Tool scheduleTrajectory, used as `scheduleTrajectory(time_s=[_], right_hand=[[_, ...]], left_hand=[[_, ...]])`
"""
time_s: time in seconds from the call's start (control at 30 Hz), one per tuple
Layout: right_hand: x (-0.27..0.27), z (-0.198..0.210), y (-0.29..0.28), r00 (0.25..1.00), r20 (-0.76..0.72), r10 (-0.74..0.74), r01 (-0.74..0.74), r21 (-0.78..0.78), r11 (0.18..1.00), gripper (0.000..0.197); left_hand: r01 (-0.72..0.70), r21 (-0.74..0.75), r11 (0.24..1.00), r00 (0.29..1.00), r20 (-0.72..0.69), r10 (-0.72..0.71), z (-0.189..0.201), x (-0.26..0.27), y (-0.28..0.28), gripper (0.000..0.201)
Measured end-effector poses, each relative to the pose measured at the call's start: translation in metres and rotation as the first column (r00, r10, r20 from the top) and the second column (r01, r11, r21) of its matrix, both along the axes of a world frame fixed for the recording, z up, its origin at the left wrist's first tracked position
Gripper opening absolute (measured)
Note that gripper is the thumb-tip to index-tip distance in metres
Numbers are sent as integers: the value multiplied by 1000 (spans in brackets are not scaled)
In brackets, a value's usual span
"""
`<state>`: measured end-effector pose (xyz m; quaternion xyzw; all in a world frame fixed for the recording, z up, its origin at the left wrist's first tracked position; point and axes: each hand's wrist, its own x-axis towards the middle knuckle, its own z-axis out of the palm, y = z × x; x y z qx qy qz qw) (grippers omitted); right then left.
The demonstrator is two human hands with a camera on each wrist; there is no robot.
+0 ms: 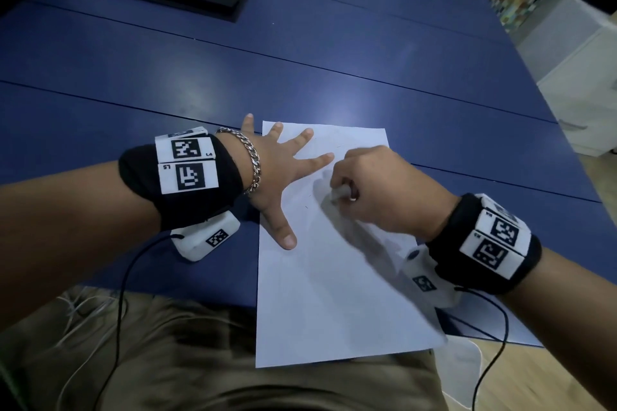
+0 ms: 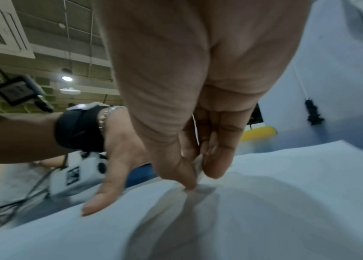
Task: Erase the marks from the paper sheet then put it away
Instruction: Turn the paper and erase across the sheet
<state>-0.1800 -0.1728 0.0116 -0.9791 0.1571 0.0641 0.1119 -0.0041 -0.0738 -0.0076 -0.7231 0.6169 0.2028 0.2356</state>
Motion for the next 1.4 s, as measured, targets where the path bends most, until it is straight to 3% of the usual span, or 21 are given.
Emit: scheduleTrajectory(time_s=[0.1, 0.27, 0.47, 0.67, 0.9, 1.0, 1.13, 1.23, 1.4], right_hand=[[0, -2, 5, 1000, 11, -5, 6, -40, 999, 11], [-1, -4, 36, 985, -39, 170, -170, 12, 985, 18], [1, -1, 7, 1000, -6, 24, -24, -15, 1000, 8], [1, -4, 38, 988, -47, 150, -150, 5, 989, 17], [1, -1, -20, 991, 3, -136, 136, -11, 991, 15], [1, -5, 1, 998, 11, -66, 67, -48, 997, 13], [-7, -6, 16, 1000, -15, 24, -24, 46, 999, 12], [-21, 5, -8, 989, 71, -128, 118, 121, 986, 12], [-56, 21, -38, 885, 241, -398, 348, 222, 911, 15]], left_hand=[[-1, -3, 1000, 1000, -3, 1, 1, 0, 1, 155], [4, -2, 1000, 1000, 2, -4, 0, -1, 0, 155], [-1, -6, 1000, 1000, -16, 1, -1, 1, 0, 155], [4, -8, 1000, 1000, -1, -4, -2, 1, 1, 155], [4, 8, 1000, 1000, 7, -4, 1, -1, 0, 156], [5, 5, 1000, 1000, 0, -5, 0, 1, 0, 156], [7, 7, 1000, 1000, 2, -7, -2, 1, -1, 156], [13, 6, 1000, 1000, 0, -13, -2, 2, 0, 156], [12, 9, 1000, 1000, -7, -12, -1, 4, 0, 156]])
